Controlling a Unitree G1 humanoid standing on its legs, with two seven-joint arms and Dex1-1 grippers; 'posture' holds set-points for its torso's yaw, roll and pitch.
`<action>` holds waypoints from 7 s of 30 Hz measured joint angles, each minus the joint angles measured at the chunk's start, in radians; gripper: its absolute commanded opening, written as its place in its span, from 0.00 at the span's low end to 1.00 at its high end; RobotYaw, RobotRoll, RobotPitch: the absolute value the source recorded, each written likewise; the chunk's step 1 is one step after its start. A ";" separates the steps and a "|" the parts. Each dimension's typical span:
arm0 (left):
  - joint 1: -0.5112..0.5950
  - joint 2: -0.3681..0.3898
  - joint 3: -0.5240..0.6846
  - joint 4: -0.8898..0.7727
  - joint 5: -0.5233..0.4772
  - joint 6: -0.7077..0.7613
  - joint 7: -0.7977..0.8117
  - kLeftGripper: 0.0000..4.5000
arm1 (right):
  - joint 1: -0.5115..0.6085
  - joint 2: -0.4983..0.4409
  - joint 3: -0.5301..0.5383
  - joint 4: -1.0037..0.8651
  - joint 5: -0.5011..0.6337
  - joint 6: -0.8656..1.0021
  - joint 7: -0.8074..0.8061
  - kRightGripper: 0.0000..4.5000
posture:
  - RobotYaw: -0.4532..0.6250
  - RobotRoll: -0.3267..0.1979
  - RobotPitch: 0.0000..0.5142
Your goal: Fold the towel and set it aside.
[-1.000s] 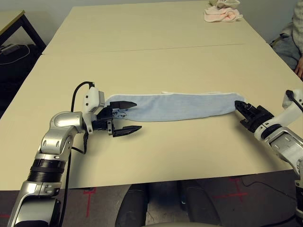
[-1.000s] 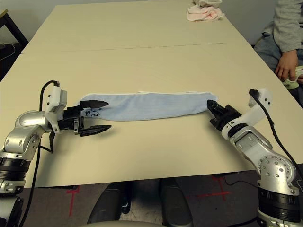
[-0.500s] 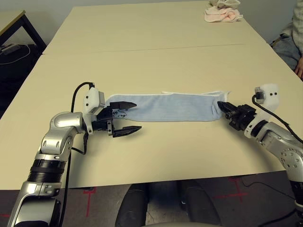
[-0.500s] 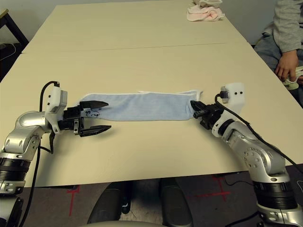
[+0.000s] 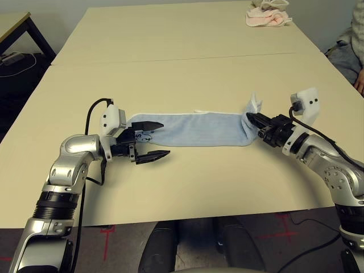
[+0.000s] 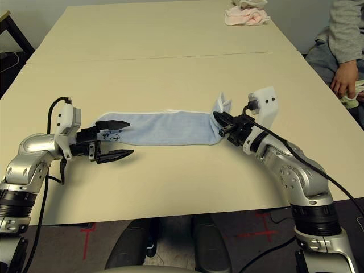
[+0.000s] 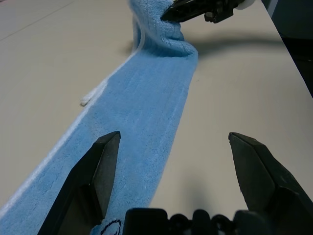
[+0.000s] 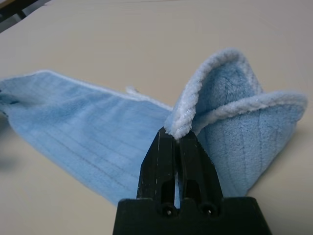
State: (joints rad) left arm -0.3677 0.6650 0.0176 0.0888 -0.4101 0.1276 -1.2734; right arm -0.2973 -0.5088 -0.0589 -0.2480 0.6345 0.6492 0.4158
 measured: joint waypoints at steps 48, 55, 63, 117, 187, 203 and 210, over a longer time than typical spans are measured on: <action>0.026 0.007 0.000 -0.013 0.000 0.007 0.004 1.00 | -0.117 0.060 0.290 -0.013 -0.329 -0.119 0.264 0.01 | 0.48 0.62 0.31; 0.026 0.007 0.000 -0.013 0.000 0.009 0.004 1.00 | -0.129 0.071 0.306 0.006 -0.370 -0.137 0.285 0.01 | 0.48 0.62 0.31; 0.025 0.007 0.000 -0.013 0.000 0.012 0.004 1.00 | -0.164 0.079 0.367 0.032 -0.437 -0.152 0.314 0.01 | 0.48 0.62 0.31; -0.011 -0.007 0.008 0.031 0.009 0.001 0.066 1.00 | 0.004 -0.077 0.050 0.107 -0.364 -0.433 0.420 1.00 | 0.47 0.62 0.28; 0.044 0.173 0.305 -0.229 -0.322 1.225 0.592 1.00 | -0.105 0.014 0.126 0.253 -0.414 -0.561 0.497 1.00 | 0.53 0.62 0.31; -0.051 -0.019 0.395 -0.179 -0.354 1.331 0.705 1.00 | -0.108 0.015 0.126 0.247 -0.414 -0.557 0.496 1.00 | 0.51 0.62 0.31; -0.057 -0.032 0.402 -0.130 -0.349 1.303 0.737 1.00 | -0.104 0.015 0.126 0.241 -0.413 -0.556 0.495 1.00 | 0.51 0.62 0.31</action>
State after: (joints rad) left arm -0.4248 0.6325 0.4194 -0.0414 -0.7591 1.4302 -0.5362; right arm -0.4015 -0.4942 0.0669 -0.0067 0.2214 0.0934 0.9103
